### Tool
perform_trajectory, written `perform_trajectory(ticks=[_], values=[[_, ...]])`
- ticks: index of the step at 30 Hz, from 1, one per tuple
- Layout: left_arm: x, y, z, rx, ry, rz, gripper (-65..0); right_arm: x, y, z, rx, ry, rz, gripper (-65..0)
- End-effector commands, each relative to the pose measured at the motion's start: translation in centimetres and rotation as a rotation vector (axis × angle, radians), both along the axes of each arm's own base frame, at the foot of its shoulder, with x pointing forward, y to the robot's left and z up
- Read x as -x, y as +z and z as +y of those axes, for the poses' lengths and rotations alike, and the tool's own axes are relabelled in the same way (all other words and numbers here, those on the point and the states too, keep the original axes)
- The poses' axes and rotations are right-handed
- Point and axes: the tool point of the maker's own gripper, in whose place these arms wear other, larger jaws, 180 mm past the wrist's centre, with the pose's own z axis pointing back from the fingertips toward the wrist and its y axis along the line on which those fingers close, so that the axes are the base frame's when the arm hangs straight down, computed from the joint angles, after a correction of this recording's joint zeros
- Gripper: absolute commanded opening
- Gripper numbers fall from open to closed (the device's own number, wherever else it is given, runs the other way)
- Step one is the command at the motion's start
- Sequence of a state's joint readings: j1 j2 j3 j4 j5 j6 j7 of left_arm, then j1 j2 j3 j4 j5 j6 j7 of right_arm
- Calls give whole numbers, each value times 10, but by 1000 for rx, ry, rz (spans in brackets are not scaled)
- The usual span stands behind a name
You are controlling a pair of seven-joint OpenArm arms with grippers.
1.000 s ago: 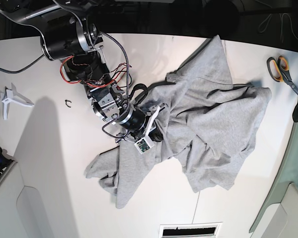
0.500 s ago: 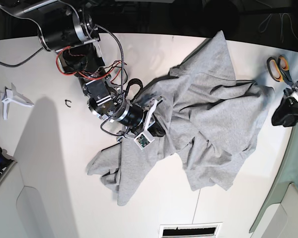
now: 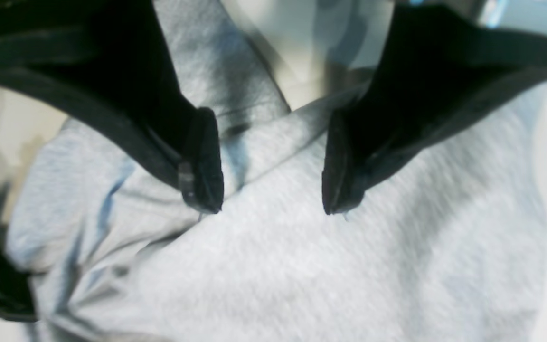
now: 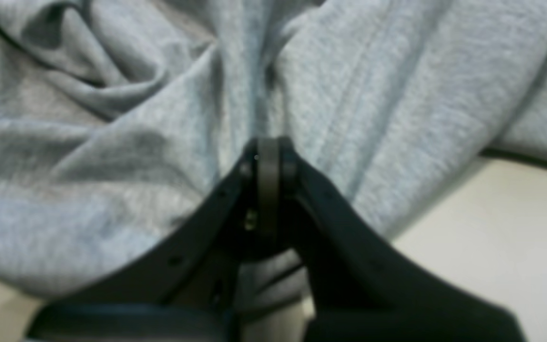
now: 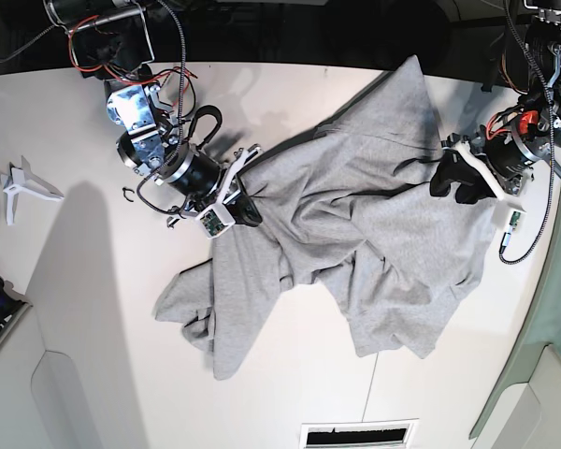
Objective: Layout the t-shirt on the table in an organized manner, then fold the t-shirt properly
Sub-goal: 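Drag the grasped fabric with the right gripper away from the left gripper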
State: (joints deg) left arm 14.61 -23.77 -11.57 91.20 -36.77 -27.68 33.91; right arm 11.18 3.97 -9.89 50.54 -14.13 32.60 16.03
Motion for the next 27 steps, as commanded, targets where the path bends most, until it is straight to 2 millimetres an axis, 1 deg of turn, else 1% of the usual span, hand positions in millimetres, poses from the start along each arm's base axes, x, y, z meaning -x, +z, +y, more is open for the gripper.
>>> perform_trajectory(ticks=[1,8,10,12,14,17,18,20,22,25,27], values=[[-8,11,2,-2,-3,-43,-281,-3,8,-5,-9,-4,-25,-650],[-6,6,3,-33,-14,-31,-281,34,14,-28,19,5,-54,-650],[-7,7,3,-32,-13,-38,-281,38,24,-30,-7,-5,-73,-650],[-7,7,3,-32,-13,-38,-281,34,42,-31,-69,-35,-102,-650],[-7,7,3,-31,-13,-37,-281,22,65,-35,-128,-80,-146,-650],[-6,7,3,-32,-14,-35,-281,-2,97,-49,-202,-166,-218,-650],[-6,6,3,-33,-14,-33,-281,-11,105,-56,-214,-197,-240,-635],[-5,5,4,-35,-16,-25,-281,-30,118,-73,-211,-253,-276,-550],[-4,4,4,-37,-17,-18,-281,-50,128,-94,-199,-339,-282,-481],[-3,3,4,-36,-17,-15,-281,-76,133,-141,-213,-544,-214,-427],[-4,4,4,-36,-17,-16,-281,-85,131,-173,-233,-671,-146,-393]])
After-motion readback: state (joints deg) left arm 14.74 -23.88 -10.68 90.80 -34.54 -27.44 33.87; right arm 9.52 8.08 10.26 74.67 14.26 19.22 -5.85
